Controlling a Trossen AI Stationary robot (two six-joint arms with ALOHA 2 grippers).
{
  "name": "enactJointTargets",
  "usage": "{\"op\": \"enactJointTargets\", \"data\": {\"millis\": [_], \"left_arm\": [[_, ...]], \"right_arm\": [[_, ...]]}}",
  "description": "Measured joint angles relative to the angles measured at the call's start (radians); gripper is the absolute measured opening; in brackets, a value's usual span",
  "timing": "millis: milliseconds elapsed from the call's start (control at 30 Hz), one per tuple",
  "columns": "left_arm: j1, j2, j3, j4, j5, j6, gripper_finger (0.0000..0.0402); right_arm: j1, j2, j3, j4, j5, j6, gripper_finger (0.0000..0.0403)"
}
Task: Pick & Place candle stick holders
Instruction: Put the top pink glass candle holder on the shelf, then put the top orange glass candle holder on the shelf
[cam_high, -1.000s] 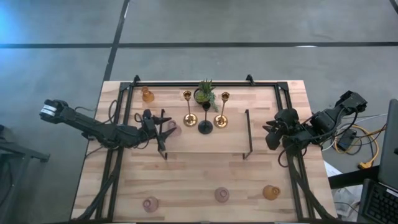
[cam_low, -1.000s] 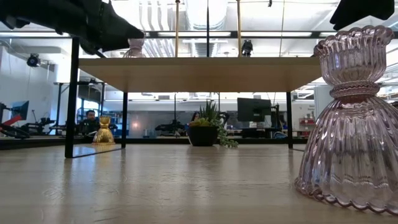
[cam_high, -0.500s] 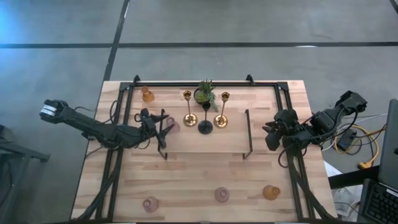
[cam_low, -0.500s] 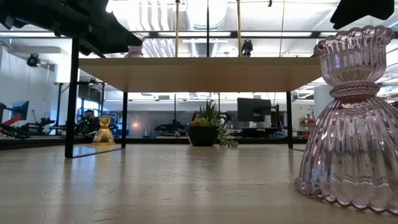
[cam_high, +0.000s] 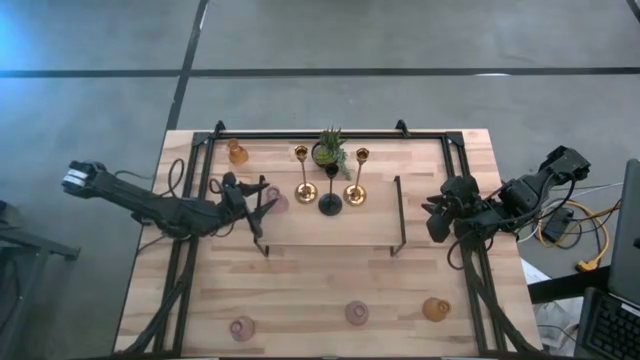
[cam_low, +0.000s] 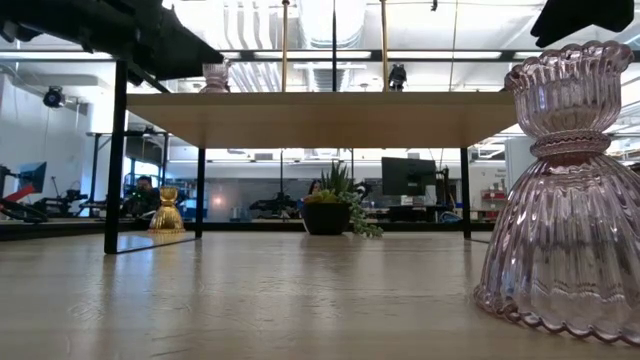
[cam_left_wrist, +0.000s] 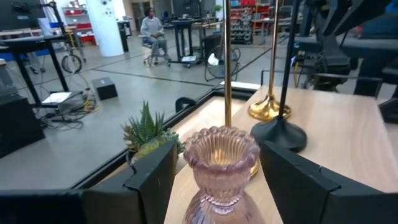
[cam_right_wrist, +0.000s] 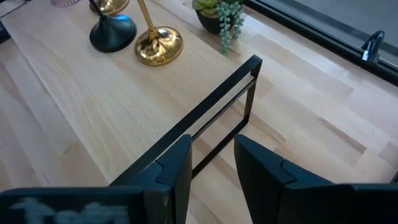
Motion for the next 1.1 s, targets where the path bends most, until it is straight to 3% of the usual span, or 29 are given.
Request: {"op": "enactJointTargets", "data": {"millis": [333, 633, 733, 900, 1100], "left_arm": [[0.000, -0.057, 0.000, -0.003, 0.052, 0.008, 0.0236], [-0.001, -0.187, 0.000, -0.003, 0.029, 0.122, 0.0236], [-0.001, -0.228, 0.007, -0.017, -0.049, 0.156, 0.0236], [-0.001, -0.249, 0.008, -0.086, -0.264, 0.166, 0.0231], [-0.001, -0.249, 0.008, -0.279, -0.414, -0.038, 0.0223]], "right_arm": [[0.000, 0.000, 0.000, 0.001, -0.001, 0.001, 0.0102], [0.000, 0.000, 0.000, 0.004, -0.007, 0.004, 0.0112], [0.000, 0.000, 0.000, 0.004, -0.006, 0.003, 0.0116], [0.000, 0.000, 0.000, 0.004, -0.005, 0.002, 0.0118], [0.000, 0.000, 0.000, 0.004, 0.001, -0.004, 0.0109]]}}
